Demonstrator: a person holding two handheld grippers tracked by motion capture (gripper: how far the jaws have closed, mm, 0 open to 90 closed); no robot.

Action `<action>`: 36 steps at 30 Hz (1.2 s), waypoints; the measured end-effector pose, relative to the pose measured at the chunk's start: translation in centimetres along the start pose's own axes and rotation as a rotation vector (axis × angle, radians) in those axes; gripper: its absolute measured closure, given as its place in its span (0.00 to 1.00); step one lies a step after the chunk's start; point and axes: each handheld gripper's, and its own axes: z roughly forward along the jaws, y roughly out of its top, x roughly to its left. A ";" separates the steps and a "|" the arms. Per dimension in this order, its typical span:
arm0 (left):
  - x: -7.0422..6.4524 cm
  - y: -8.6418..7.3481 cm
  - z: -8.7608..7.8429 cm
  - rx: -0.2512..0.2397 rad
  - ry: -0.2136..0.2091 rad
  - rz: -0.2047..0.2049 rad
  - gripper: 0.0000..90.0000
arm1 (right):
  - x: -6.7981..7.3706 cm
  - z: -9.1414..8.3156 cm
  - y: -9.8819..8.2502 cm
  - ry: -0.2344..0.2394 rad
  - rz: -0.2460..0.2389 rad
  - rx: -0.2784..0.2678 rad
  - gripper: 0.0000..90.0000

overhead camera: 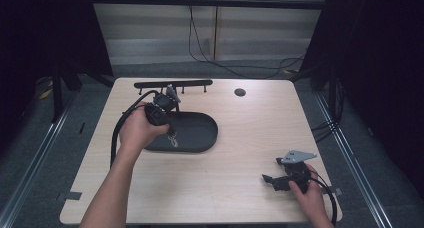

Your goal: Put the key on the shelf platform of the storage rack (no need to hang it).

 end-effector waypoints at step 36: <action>3.3 1.5 2.8 0.010 0.061 -0.082 0.99 | 0.0 0.0 0.0 0.000 0.000 0.000 0.16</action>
